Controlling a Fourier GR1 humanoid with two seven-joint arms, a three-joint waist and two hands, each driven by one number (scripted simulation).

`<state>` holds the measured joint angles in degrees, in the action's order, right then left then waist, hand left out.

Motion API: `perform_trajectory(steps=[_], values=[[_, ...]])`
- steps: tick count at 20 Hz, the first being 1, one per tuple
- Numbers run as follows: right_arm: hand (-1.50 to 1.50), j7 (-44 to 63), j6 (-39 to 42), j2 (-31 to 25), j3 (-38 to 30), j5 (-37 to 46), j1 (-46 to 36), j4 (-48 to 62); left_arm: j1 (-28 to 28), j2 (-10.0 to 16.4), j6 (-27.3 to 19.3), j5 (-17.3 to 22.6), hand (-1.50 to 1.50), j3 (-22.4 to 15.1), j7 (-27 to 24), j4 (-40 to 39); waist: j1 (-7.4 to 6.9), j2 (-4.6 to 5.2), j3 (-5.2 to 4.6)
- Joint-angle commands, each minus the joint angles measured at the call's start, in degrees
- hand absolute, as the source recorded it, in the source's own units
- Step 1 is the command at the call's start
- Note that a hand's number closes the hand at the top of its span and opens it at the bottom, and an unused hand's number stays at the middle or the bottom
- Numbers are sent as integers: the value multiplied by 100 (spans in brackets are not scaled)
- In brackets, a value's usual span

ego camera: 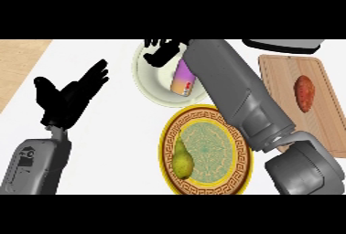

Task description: Pick the can from the plate and place it in the bowl

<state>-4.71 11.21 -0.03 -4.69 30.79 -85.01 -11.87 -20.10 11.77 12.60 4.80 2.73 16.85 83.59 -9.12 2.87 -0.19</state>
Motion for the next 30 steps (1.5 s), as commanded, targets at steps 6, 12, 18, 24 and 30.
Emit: perform_trajectory(steps=[6, 12, 18, 24, 30], values=[[-150, -520, -475, 3, -418, -696, 67, 299, -177, -24, 101, 50, 0, 8, -55, -295, -151, 60, 2], [-150, -810, -1274, 3, -519, -799, 78, 272, -135, -60, 32, -36, 0, -41, -89, -213, -91, 52, 5], [-150, -849, -1735, -261, -796, -943, -22, 191, -202, -2, -76, -12, 0, 71, 91, -73, 192, -11, 14], [-150, -1403, -1268, -964, -883, -976, 202, 210, 150, -42, -144, -48, 0, 89, -32, 94, 340, -63, 18], [-150, -2770, 105, -1721, -779, -918, 566, 61, 293, 209, 59, 67, 0, 372, -310, -159, 524, -96, 20]])
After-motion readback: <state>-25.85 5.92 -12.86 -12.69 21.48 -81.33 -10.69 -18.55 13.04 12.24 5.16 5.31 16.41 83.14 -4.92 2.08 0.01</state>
